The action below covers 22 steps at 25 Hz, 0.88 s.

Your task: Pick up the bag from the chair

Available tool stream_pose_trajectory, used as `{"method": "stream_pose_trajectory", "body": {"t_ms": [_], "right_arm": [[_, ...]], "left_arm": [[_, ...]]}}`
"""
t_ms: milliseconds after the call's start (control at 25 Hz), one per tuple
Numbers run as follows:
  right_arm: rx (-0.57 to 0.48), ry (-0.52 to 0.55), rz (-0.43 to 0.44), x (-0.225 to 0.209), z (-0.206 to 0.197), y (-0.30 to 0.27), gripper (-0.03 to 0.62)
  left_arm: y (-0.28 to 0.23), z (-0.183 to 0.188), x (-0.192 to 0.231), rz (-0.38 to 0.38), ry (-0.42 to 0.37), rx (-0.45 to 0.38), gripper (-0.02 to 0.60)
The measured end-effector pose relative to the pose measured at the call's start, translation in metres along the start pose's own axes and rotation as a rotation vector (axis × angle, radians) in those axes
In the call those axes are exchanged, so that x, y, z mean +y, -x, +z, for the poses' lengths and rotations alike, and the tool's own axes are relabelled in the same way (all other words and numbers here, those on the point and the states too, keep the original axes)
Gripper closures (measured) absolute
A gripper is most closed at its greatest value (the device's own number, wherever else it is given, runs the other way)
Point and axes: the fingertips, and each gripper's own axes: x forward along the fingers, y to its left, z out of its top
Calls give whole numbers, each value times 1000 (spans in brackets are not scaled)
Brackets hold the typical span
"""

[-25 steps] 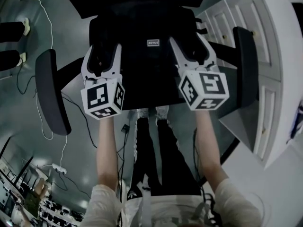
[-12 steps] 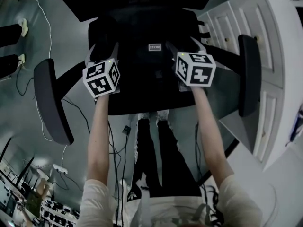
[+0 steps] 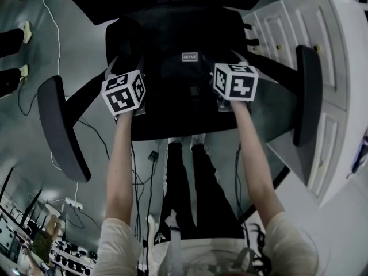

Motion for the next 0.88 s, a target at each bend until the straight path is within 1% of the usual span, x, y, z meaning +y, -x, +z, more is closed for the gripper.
{"method": "stream_pose_trajectory", "body": {"t_ms": [120,200,280,440,520,560,640,720,800,880], "right_arm": [[4,-43,3,-2,-4,-5,309],[15,-80,4,-2,-11,-8,310],[16,-95,-1,-2,-14,-11,310],[-8,-93,-19,-3,-11,-12,312],[-14,-91,-18,0,-13,-11,326],[-17,-87,-15,2,-15,-11,341],[-28,-66,-5,7,-15,-11,373],[-35,-43,1,13,-13,-11,439],[-35,-32,0,16,-12,-12,453],[-32,-36,-3,15,-12,-10,464]], "left_arm": [[-4,-2,1,13,14,-22,282],[-6,-8,1,26,37,-33,283],[-8,-11,1,32,45,-24,284],[-13,-9,1,27,37,1,284],[-12,-11,0,35,23,12,291],[-11,-12,-1,40,9,16,303],[-10,-12,-5,45,-28,18,354],[-10,-12,-11,53,-70,16,405],[-10,-12,-15,56,-103,14,437],[-8,-12,-18,49,-114,13,453]]}}
